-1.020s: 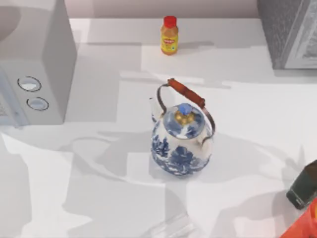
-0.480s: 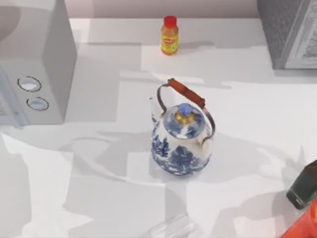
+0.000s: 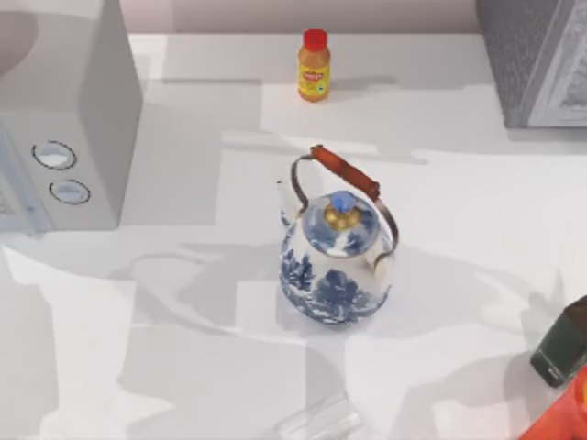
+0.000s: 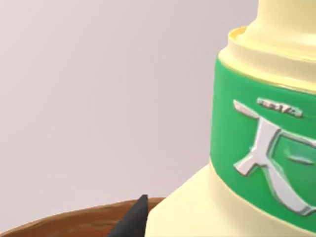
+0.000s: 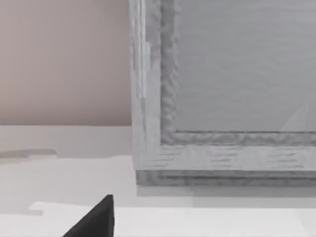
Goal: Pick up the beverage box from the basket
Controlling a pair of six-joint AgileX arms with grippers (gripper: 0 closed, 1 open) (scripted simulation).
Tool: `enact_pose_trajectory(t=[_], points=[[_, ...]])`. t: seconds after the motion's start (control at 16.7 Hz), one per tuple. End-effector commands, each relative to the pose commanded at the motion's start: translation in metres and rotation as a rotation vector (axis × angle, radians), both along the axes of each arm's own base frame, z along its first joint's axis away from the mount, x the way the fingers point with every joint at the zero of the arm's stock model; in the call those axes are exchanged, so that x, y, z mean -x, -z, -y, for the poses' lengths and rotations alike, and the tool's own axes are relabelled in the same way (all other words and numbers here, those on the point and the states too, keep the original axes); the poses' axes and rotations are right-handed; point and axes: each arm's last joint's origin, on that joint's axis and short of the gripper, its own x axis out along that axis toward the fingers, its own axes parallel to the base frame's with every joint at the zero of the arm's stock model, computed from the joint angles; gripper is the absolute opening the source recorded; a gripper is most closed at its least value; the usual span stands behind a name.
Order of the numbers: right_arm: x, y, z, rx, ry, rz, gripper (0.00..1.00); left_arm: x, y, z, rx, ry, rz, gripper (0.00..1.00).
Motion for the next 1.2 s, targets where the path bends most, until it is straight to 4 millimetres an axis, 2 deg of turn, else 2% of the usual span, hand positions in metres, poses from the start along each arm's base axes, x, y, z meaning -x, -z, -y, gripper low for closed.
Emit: enact_pose_trajectory(t=[0.24,0.54,0.9,1.02,1.2], points=[[0.000,0.000,0.000,0.000,0.000,0.000,1.00,-0.004,-0.021,-0.002,-0.011,0.008,-0.001,0.00],[0.000,0.000,0.000,0.000,0.000,0.000,1.00,-0.006,-0.074,-0.001,-0.028,0.018,0.016,0.00],[0.000,0.000,0.000,0.000,0.000,0.000,1.00,0.003,-0.138,0.000,-0.035,0.000,0.033,0.00],[0.000,0.000,0.000,0.000,0.000,0.000,1.00,0.003,-0.148,0.000,-0.020,-0.002,0.022,0.00],[0.000,0.000,0.000,0.000,0.000,0.000,1.00,0.000,-0.150,0.000,0.000,0.000,0.000,0.00]])
